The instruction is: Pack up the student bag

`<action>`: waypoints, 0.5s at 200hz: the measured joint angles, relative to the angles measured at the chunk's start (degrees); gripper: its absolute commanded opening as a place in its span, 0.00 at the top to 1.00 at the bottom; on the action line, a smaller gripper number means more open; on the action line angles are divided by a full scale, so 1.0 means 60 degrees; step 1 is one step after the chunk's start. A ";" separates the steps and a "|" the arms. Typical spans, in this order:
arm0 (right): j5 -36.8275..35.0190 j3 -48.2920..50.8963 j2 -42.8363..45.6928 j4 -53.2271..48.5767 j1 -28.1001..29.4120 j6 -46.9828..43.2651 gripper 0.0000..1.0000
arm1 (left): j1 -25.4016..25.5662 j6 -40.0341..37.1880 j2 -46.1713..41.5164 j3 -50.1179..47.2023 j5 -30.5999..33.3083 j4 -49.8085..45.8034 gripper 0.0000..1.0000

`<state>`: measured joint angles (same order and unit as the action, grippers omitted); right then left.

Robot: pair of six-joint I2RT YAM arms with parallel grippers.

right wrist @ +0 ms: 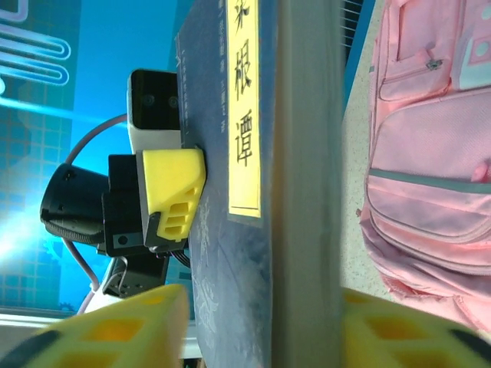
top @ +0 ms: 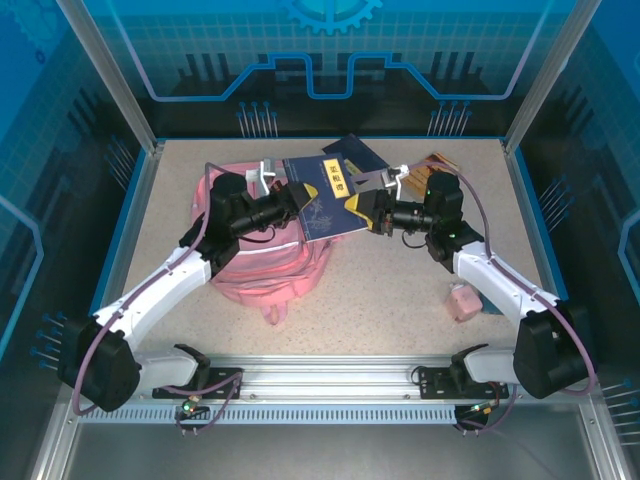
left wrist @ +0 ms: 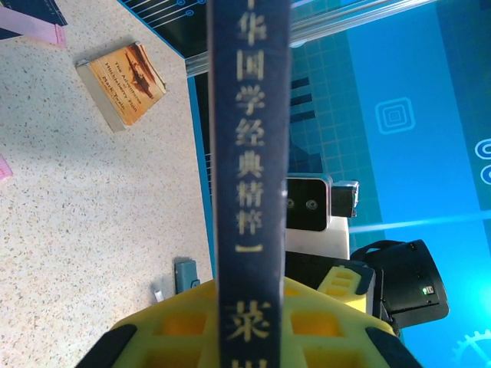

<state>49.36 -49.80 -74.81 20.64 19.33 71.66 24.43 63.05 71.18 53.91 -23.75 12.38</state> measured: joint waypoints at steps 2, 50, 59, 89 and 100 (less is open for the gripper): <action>-0.0015 -0.0004 0.0000 -0.0051 0.0000 0.0011 0.81 | -0.0004 0.0000 -0.0007 -0.0007 0.0000 0.0000 0.99; -0.0444 -0.0346 0.0189 -0.1545 0.0018 -0.1202 1.00 | -0.0062 -0.0590 -0.0178 -0.0084 0.0284 -0.0871 0.31; -0.0605 -0.0433 0.0288 -0.1960 -0.0007 -0.1592 1.00 | -0.0102 -0.0889 -0.0299 -0.0080 0.0477 -0.1351 0.25; -0.0903 -0.0867 0.0557 -0.3526 -0.0157 -0.3603 1.00 | -0.0146 -0.2845 -0.0710 0.0368 0.2051 -0.4211 0.17; -0.0958 -0.1049 0.0674 -0.4084 -0.0248 -0.4393 1.00 | -0.0160 -0.3632 -0.0714 0.0663 0.2779 -0.5260 0.16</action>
<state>43.62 -56.10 -70.76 -3.86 17.85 45.30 23.46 41.25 66.89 57.89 -7.07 -19.18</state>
